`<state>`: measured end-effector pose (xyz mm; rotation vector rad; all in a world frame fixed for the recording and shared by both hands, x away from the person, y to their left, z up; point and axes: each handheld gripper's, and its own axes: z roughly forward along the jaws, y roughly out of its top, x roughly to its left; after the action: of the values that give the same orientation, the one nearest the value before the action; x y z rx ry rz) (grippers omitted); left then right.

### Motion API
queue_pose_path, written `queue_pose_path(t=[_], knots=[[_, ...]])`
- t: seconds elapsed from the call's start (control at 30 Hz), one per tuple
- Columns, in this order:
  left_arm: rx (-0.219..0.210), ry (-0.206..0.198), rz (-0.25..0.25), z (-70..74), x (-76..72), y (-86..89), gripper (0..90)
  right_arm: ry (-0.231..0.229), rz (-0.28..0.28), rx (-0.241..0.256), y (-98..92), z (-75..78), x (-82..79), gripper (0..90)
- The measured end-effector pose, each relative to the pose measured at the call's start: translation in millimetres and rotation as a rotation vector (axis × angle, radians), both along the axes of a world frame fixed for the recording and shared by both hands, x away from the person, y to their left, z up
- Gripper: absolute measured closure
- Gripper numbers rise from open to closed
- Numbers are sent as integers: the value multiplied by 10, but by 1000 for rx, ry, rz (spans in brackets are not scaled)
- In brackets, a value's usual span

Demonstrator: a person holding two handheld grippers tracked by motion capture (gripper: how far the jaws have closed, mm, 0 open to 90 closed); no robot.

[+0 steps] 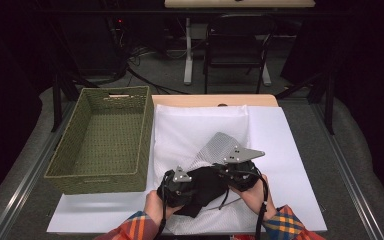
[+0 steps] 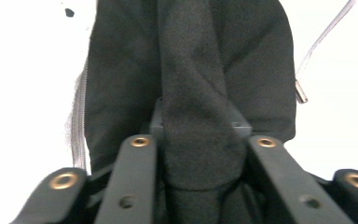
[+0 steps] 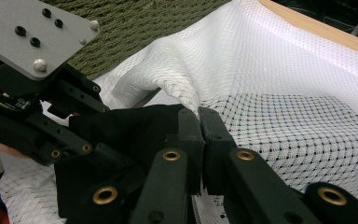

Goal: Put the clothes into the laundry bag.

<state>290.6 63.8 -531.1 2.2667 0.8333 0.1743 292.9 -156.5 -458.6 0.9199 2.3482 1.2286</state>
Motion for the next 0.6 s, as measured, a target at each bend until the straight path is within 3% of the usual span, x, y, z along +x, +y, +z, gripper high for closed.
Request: queue_pose_path(t=[0.1, 0.37, 0.6], knots=[[11, -10, -19, 13, 23, -3, 771, -2, -1, -1, -1, 5, -1, 886], [-31, -13, 8, 59, 126, 18, 793, -9, -2, 5, -2, 20, -2, 886], [-38, -42, 8, 77, 158, -2, 794, -12, -3, 4, 5, 26, 1, 886]])
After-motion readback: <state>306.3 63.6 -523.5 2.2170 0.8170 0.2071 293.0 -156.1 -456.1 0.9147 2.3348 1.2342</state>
